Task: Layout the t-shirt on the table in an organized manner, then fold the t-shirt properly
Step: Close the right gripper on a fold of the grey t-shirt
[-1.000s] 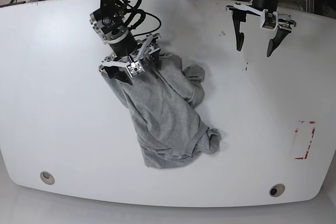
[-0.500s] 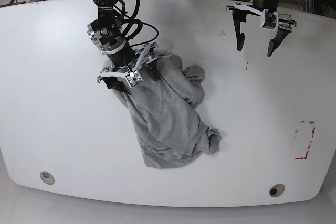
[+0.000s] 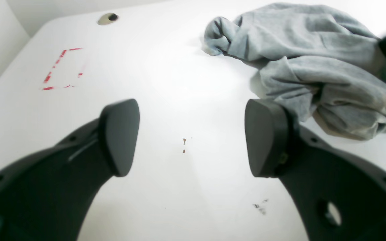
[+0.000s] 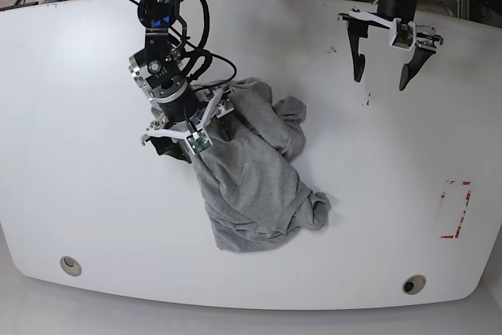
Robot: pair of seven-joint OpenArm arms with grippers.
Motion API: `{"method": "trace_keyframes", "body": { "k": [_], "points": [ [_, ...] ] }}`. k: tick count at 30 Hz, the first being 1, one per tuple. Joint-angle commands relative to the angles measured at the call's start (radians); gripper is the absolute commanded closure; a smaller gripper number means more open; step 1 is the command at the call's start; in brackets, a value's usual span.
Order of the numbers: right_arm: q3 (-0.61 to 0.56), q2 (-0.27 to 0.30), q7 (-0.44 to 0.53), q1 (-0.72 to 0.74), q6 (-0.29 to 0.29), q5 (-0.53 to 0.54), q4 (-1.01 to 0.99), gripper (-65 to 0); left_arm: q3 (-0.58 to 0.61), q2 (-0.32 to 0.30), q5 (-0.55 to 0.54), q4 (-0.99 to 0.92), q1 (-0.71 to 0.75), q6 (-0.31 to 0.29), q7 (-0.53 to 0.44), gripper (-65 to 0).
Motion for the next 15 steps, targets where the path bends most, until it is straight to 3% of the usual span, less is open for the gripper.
{"method": "trace_keyframes", "body": {
  "k": [1,5,15],
  "points": [
    [-0.002,-0.011,-0.014,0.022,0.028,0.013,0.019,-48.8,-0.003,-0.006,0.004,0.016,0.005,0.005,-0.023,-46.4],
    [0.0,-0.014,-0.023,0.01,0.065,0.012,0.019,-48.8,-0.003,-0.003,0.004,0.016,0.005,0.005,-0.023,-46.4],
    [-0.002,-0.046,-0.016,-0.091,0.072,0.012,0.024,-48.8,-0.003,-0.003,0.004,0.016,-0.01,0.005,-0.021,-46.4]
  ]
}}
